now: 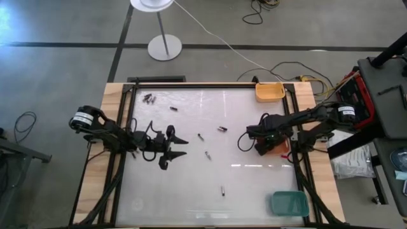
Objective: Sort batteries
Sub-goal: Put the top left orange battery into the orange bin, then put the silver battery into the green bin
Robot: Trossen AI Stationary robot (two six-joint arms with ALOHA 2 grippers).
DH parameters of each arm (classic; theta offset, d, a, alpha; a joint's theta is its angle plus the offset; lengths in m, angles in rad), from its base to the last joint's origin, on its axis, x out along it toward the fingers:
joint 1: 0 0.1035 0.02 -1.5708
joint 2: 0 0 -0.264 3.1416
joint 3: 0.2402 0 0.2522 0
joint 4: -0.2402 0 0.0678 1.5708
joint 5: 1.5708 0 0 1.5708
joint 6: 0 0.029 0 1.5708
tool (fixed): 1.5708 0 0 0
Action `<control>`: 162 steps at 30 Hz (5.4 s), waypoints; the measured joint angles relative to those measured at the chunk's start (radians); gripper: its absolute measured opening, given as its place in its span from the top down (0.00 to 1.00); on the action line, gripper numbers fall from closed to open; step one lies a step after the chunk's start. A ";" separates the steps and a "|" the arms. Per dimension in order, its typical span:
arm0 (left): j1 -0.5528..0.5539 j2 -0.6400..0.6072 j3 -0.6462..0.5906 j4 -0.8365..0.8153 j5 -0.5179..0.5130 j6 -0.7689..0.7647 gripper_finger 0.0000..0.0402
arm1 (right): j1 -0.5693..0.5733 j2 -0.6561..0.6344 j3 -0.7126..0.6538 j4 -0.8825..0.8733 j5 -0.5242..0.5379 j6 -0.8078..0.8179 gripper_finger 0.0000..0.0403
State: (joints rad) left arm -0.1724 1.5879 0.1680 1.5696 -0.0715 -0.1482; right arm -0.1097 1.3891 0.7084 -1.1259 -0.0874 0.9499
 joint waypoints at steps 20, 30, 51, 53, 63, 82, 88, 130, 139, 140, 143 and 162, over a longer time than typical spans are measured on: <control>-0.006 0.059 0.025 -0.094 -0.001 -0.002 0.50 | 0.441 0.044 0.440 0.369 0.194 0.169 0.59; -0.002 0.120 0.112 -0.095 -0.001 0.033 0.49 | 0.591 0.492 0.770 0.341 0.027 0.630 0.55; -0.002 0.121 0.065 -0.177 0.001 -0.017 0.49 | 0.543 0.786 0.993 0.203 -0.081 0.711 0.75; -0.002 0.121 0.064 -0.179 0.001 -0.018 0.49 | 0.542 0.794 0.993 0.191 -0.090 0.711 0.80; -0.002 0.121 0.064 -0.158 0.000 -0.022 0.49 | 0.550 0.829 0.991 0.133 -0.072 0.574 0.95; -0.004 0.126 0.138 -0.146 0.001 -0.019 0.49 | 0.700 0.448 0.965 -0.217 -0.095 0.739 0.97; -0.006 0.188 0.197 -0.164 0.014 -0.020 0.49 | 0.873 0.343 0.861 -0.197 -0.254 0.968 0.97; -0.010 0.229 0.229 -0.148 0.114 -0.002 0.49 | 1.069 0.173 0.149 0.443 -0.234 1.232 0.75; -0.010 0.229 0.229 -0.149 0.114 0.001 0.49 | 1.062 0.118 0.416 0.168 -0.265 1.329 0.60; -0.010 0.229 0.229 -0.148 0.114 0.005 0.49 | 1.054 0.117 0.468 0.091 -0.260 1.328 0.59; -0.010 0.229 0.229 -0.149 0.114 0.009 0.49 | 1.019 0.125 0.601 -0.115 -0.163 1.303 0.57; -0.120 -0.082 -0.060 0.000 0.014 -0.023 0.49 | 0.473 0.530 0.669 0.548 0.743 0.158 0.59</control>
State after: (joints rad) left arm -0.2928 1.5063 0.1079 1.5694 -0.0579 -0.1715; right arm 0.3635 1.9194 1.3777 -0.5780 0.6559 1.1082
